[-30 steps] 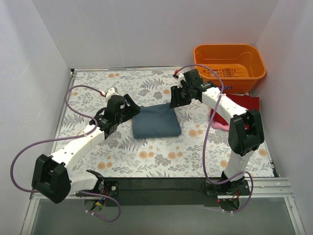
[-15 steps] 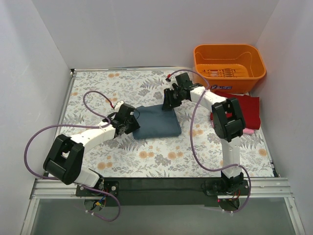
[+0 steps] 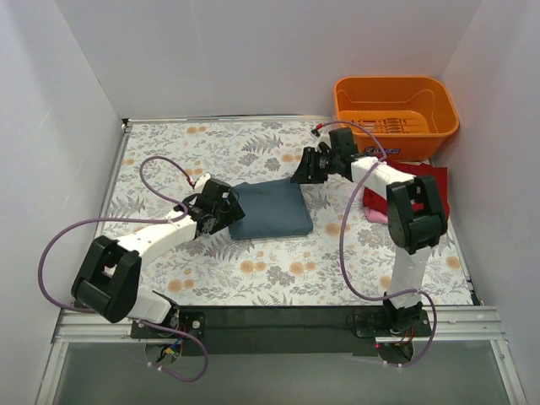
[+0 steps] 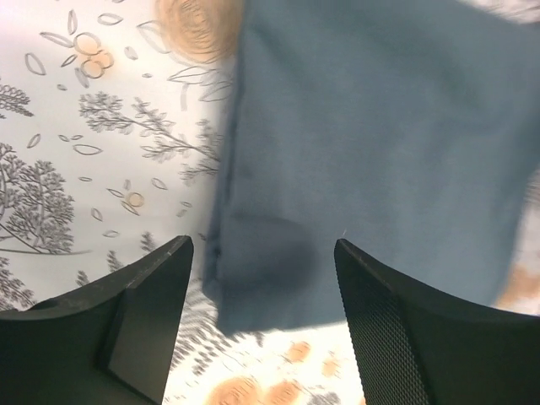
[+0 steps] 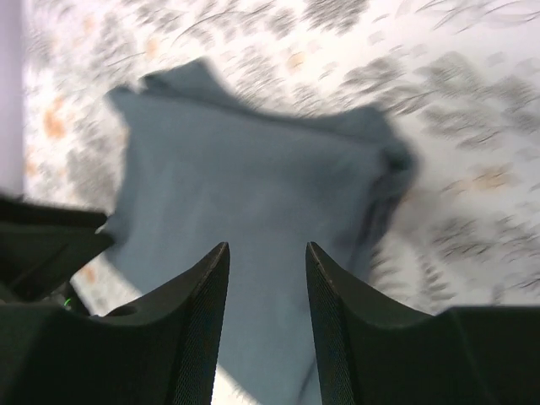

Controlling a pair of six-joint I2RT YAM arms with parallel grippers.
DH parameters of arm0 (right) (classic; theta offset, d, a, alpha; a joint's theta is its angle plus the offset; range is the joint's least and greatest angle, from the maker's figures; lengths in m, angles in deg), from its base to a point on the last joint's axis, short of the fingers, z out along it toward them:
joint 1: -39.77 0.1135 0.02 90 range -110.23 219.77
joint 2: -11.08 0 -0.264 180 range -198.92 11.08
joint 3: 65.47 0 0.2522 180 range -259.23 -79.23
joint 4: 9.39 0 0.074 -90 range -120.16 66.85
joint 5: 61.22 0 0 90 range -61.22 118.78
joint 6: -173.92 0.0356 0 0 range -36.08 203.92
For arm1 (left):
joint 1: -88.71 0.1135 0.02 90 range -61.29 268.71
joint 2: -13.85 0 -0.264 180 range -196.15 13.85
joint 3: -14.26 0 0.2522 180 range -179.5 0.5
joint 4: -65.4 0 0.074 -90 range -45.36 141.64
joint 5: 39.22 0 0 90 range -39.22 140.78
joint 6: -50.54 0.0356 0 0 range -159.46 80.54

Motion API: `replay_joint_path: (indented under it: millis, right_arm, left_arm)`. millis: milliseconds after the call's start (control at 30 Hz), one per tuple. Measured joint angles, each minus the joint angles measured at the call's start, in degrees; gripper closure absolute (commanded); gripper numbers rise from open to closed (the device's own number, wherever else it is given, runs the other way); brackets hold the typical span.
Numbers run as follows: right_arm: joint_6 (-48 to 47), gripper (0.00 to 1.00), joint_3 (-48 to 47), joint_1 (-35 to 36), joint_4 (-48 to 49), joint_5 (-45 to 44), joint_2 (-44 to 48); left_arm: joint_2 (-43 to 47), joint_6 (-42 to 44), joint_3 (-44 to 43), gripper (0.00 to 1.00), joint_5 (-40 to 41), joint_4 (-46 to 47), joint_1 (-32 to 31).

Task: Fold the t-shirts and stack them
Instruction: Fold the tshirt

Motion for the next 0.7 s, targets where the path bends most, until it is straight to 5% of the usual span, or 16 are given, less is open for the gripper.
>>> replay_joint_path:
  millis: [100, 300, 467, 700]
  right_arm:
    - [2.6, 0.59, 8.2, 1.1, 5.8, 4.6, 7.7]
    - [8.4, 0.63, 19.3, 6.0, 16.5, 10.8, 16.2]
    - [11.9, 0.74, 19.6, 11.5, 23.3, 12.2, 13.0]
    - [16.0, 0.89, 18.7, 15.9, 32.3, 14.4, 0.3]
  left_arm:
    - [4.7, -0.3, -1.4, 0.36, -1.0, -1.6, -0.2]
    - [12.2, -2.7, -2.8, 0.51, -4.7, -0.3, -1.6]
    - [8.5, -4.8, -0.9, 0.66, -5.8, 3.6, -1.9]
    - [1.5, -9.1, 7.6, 0.72, -7.0, 7.6, 0.5]
